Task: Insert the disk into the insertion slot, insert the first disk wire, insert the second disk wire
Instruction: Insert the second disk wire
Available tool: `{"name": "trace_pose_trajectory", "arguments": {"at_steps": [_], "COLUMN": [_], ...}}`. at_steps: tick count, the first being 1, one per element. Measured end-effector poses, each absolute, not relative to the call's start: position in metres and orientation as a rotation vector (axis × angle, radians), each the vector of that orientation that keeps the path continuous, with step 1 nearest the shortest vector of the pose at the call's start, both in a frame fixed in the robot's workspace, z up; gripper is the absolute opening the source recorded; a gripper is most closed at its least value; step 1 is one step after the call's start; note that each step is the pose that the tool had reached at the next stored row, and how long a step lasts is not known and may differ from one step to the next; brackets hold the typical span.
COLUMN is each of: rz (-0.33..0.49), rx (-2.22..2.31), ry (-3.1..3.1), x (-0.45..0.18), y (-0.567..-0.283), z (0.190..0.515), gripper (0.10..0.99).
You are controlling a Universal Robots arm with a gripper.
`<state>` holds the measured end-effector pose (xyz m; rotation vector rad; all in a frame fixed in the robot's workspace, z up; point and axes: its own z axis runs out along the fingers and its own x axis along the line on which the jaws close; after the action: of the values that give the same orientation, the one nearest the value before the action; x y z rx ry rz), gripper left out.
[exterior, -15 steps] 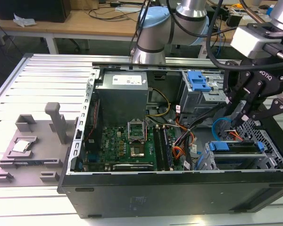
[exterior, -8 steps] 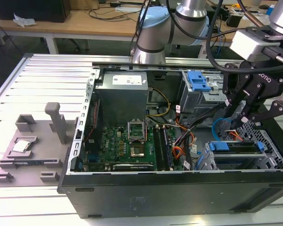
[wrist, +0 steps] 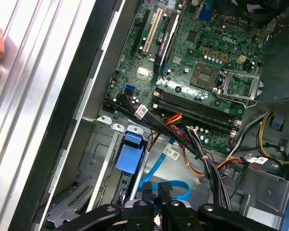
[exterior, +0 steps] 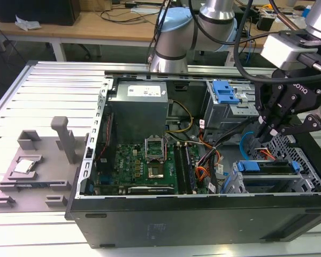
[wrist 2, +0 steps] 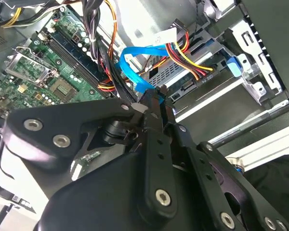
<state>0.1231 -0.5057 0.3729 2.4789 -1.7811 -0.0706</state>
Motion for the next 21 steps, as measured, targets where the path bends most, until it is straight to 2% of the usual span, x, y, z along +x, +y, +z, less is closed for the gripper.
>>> {"name": "trace_pose_trajectory", "arguments": {"at_steps": [9, 21], "rz": [-0.070, -0.070], "rx": [2.479, 2.478], "ry": [-1.781, -1.781], "x": [0.123, 0.123], "y": [-0.541, -0.549], "z": [0.362, 0.349], "gripper": [0.165, 0.165]}}
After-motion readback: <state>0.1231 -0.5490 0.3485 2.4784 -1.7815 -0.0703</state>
